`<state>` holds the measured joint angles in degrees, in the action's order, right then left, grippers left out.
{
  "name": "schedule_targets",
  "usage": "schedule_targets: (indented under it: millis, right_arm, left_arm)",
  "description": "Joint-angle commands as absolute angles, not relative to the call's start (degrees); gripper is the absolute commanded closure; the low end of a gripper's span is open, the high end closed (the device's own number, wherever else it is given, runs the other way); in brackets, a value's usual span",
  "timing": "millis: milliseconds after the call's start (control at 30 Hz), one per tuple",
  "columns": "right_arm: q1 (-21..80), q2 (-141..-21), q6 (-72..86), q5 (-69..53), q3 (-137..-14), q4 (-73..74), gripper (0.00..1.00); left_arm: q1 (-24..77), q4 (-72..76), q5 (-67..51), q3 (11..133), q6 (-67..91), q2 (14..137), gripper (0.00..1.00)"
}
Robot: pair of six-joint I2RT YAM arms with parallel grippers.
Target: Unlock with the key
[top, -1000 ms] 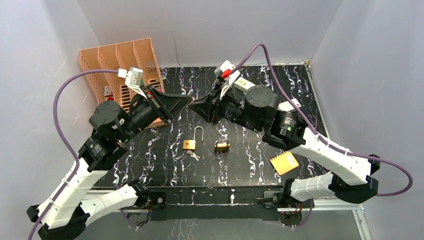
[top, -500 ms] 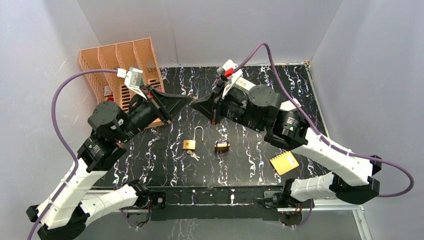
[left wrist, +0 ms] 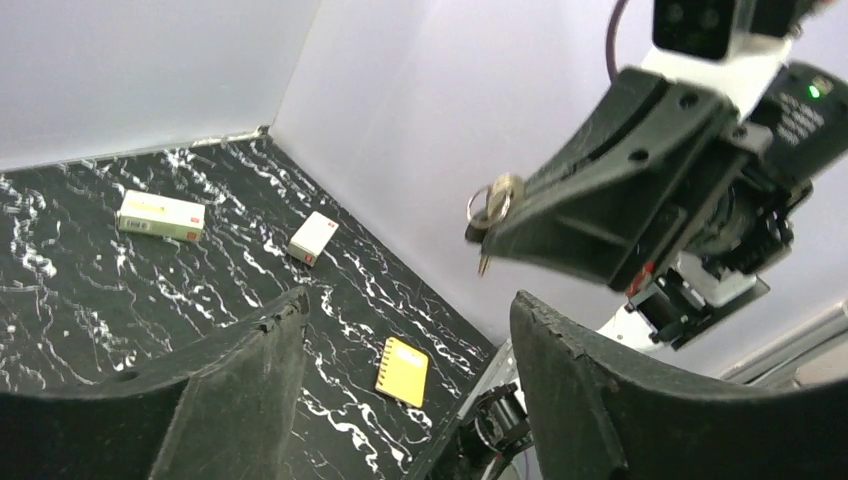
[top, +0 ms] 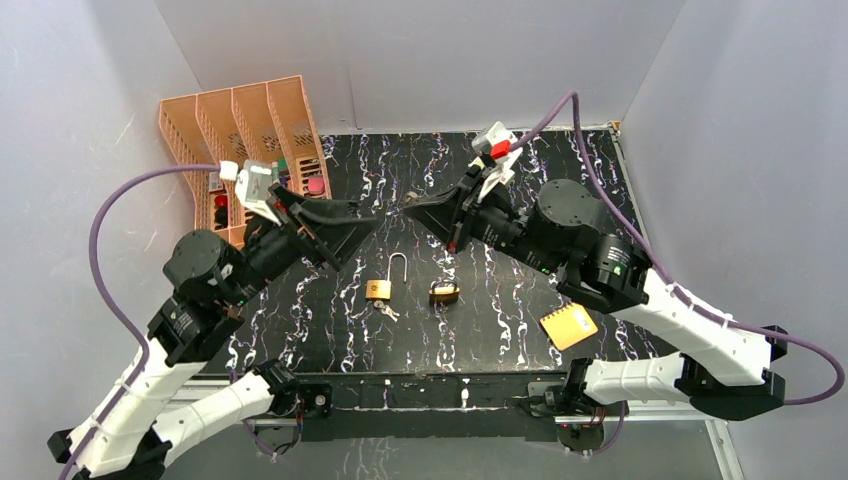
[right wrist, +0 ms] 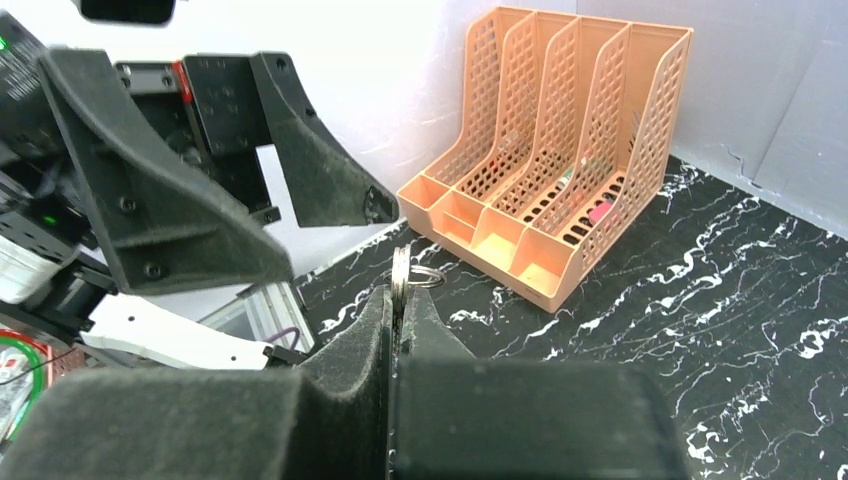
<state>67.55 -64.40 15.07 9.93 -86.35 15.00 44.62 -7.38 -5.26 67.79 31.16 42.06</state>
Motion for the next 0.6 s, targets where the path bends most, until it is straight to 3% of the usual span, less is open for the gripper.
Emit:
schedule_targets:
  millis: [0,300,567]
  right_arm:
    - [67.59,-62.14,16.13,7.83,-86.06,9.67,1.00]
    - [67.59,-58.08,19.98,3.29,-81.00,4.49,1.00]
    - [67.59,-57.69,26.47,0.92,-78.05,-1.23,1.00]
  left_arm:
    - [44.39,2.45,-11.89,60.92,26.57,37.12,0.29]
    - [44.43,19.06,-28.74,54.57,33.76,39.18,0.29]
    - [44.40,24.99,-28.96,55.07,34.43,44.32,0.40]
